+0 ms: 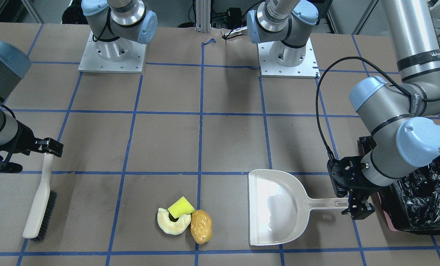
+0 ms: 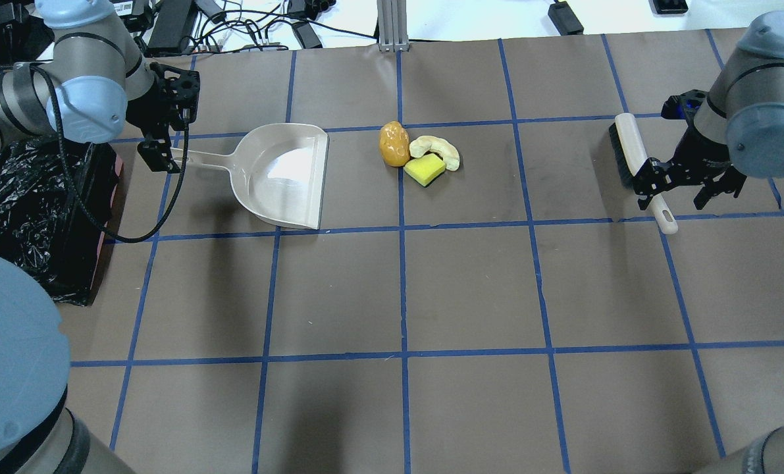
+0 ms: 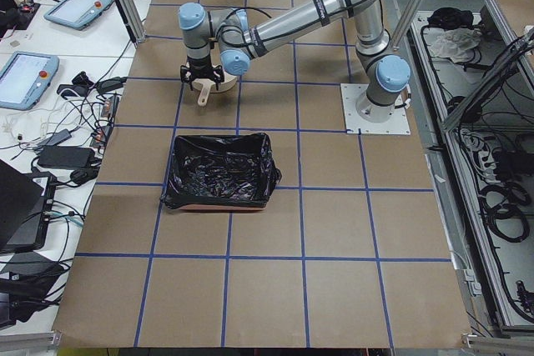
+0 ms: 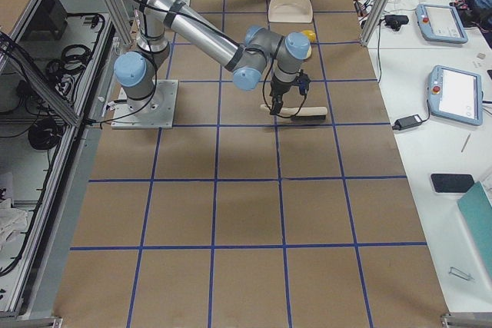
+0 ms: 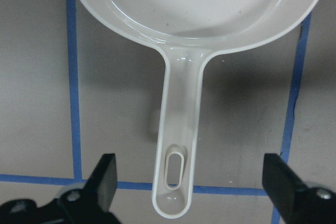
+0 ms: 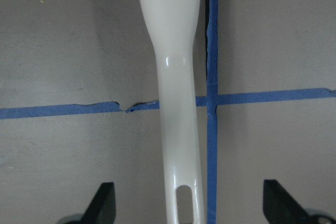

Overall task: Sweep and dump trash into bin
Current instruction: 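Grasp the dustpan handle with the left gripper while the right descends to the brush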

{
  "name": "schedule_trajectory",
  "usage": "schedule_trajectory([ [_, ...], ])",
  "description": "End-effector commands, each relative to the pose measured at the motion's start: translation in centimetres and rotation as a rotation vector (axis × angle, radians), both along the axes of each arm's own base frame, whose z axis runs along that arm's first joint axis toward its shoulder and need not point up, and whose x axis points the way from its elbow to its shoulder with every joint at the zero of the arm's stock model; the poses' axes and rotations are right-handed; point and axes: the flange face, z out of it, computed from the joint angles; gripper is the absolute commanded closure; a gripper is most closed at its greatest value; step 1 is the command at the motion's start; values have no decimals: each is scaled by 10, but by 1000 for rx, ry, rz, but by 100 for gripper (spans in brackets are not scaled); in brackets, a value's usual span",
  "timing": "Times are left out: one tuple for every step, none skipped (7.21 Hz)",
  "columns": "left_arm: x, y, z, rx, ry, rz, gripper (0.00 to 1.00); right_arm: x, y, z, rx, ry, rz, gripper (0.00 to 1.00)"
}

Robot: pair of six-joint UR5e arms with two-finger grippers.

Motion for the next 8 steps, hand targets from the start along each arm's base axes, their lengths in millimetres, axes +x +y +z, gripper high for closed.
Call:
schedule_trajectory([
  [4, -3, -10, -1, -40, 11, 0, 0, 1, -20, 37, -7, 5, 4],
  [2, -1, -16, 11, -32, 9, 0, 0, 1, -21, 39, -8, 7, 6],
  [3, 1, -21, 24, -33, 9, 0, 0, 1, -22, 41, -9, 8, 13],
  [2, 1, -27, 35, -31, 7, 0, 0, 1, -22, 41, -9, 8, 20],
  [-2, -1, -27, 30, -30, 0, 0, 0, 1, -22, 38, -11, 8, 23],
  [-3, -2, -34, 37, -29, -2, 1, 0, -1, -22, 34, -12, 6, 23],
  [-3, -4, -37, 28, -29, -2, 2, -2, -5, -24, 31, -12, 7, 23],
  [-3, -5, -38, 22, -30, -2, 7, -2, -6, -25, 19, -8, 5, 23],
])
